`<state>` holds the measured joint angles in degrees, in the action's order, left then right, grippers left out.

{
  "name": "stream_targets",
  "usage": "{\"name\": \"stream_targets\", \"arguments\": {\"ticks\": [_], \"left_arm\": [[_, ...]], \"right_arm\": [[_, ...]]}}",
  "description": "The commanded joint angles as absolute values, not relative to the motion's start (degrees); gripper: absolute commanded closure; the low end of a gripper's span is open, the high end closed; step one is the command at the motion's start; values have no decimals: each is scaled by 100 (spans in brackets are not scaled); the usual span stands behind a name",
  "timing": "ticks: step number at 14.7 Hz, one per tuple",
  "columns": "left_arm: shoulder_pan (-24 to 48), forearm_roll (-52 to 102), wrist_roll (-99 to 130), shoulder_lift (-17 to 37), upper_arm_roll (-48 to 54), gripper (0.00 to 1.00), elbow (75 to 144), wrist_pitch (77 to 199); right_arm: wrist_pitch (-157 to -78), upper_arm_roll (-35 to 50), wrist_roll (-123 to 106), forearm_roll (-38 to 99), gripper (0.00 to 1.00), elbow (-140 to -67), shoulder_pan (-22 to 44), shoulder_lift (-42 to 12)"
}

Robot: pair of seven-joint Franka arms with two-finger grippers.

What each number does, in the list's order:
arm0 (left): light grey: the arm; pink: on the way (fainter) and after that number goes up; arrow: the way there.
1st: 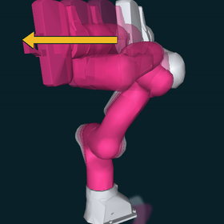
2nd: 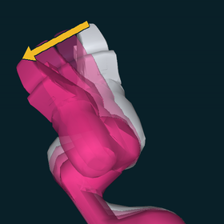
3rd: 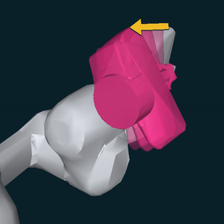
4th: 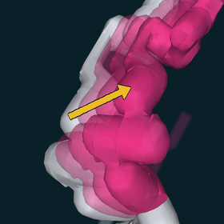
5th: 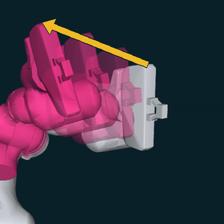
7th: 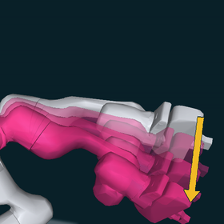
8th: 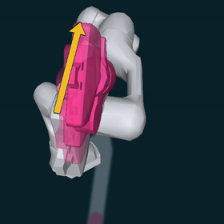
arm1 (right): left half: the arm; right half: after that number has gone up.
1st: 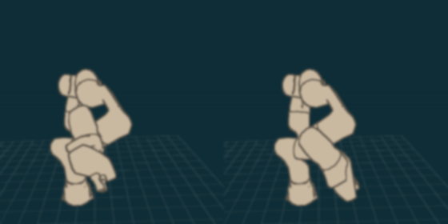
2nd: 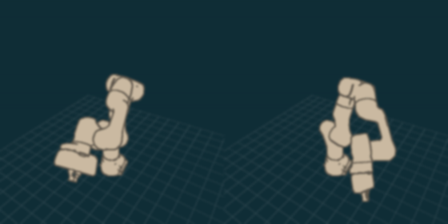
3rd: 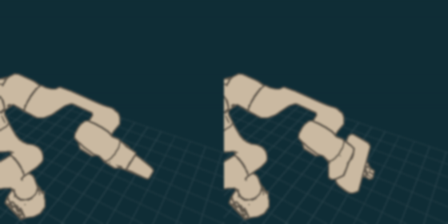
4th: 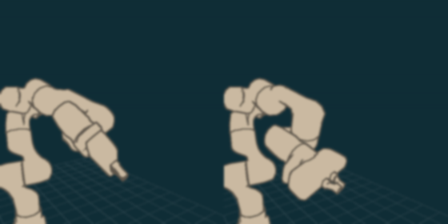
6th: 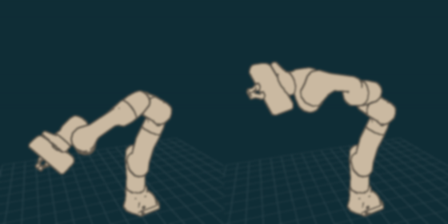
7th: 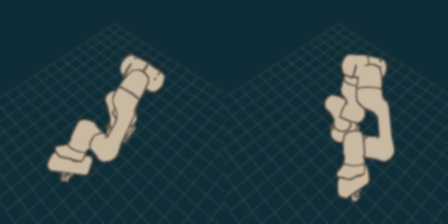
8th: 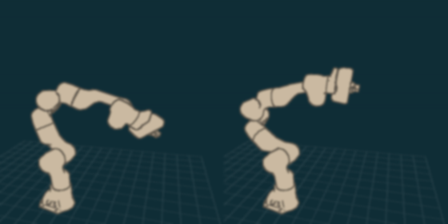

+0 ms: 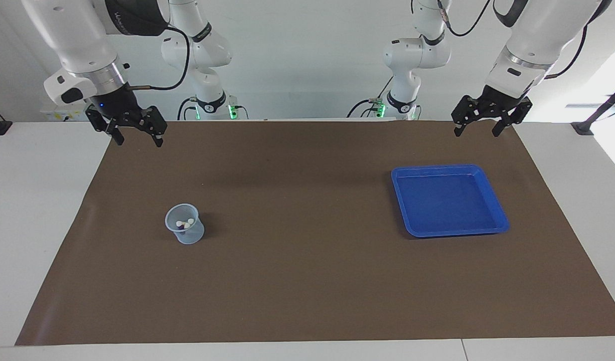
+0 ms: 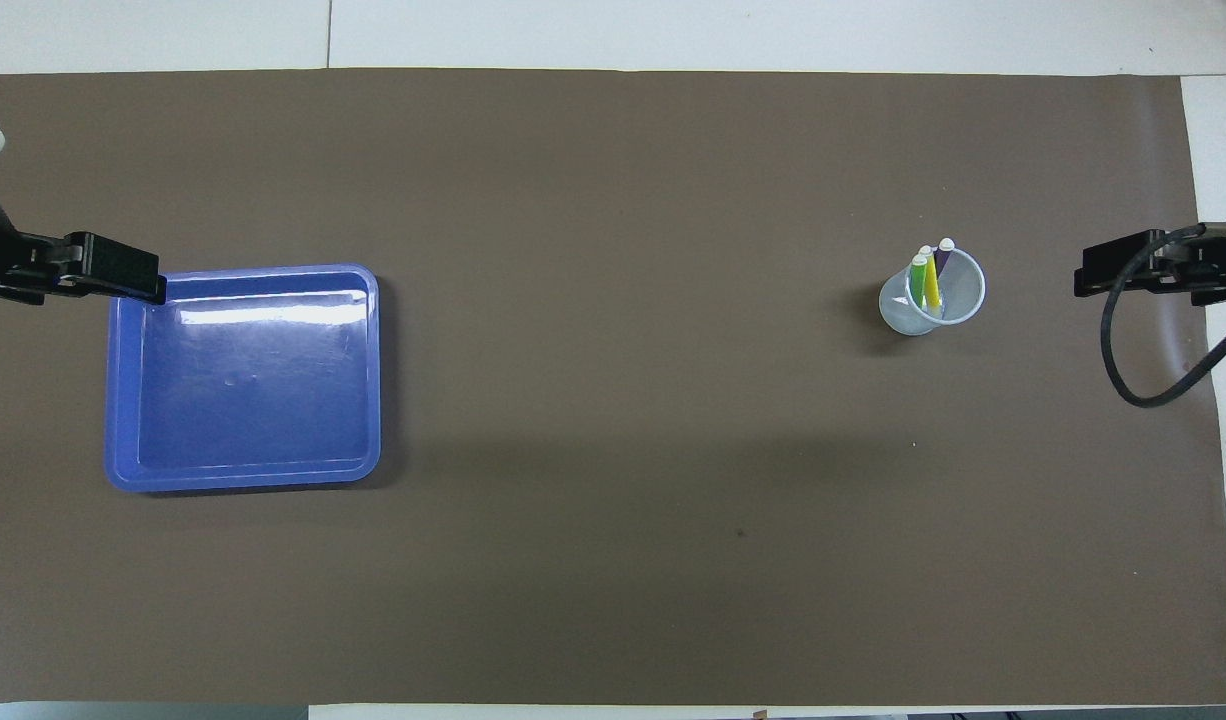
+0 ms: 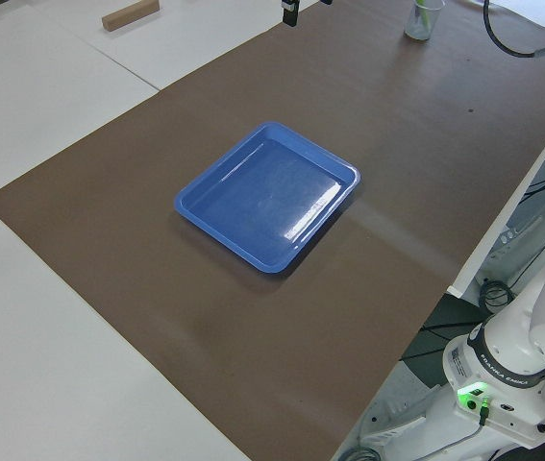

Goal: Right arm passes pens to left for tray arrangement
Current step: 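Move the right gripper toward the white cup of pens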

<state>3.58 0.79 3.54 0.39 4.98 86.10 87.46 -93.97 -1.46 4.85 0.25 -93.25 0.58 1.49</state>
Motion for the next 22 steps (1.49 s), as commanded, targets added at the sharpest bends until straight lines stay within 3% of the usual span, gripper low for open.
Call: {"name": "stream_targets", "arguments": {"ticks": [1,9,14,18,22], "left_arm": [[396,123,413,-44,448,0,8684,8798],[465,132,957,-132,501,0,8771,9070],[589,132,958,-132,501,0,8807,9351],[703,141,1203,-114,492,0,8798,9675],[694,132,1204,-114,492,0,8815,9703]], "right_arm": [[-9343,-132,475,0,0,-9395,53,211],[-9290,-158,474,-61,0,-9369,53,202],[-9764,-97,1667,-114,0,-9326,62,1],[-9686,200,2959,-622,0,-8326,105,-1069],[-9633,466,4119,-879,0,-7833,105,-1888]]}}
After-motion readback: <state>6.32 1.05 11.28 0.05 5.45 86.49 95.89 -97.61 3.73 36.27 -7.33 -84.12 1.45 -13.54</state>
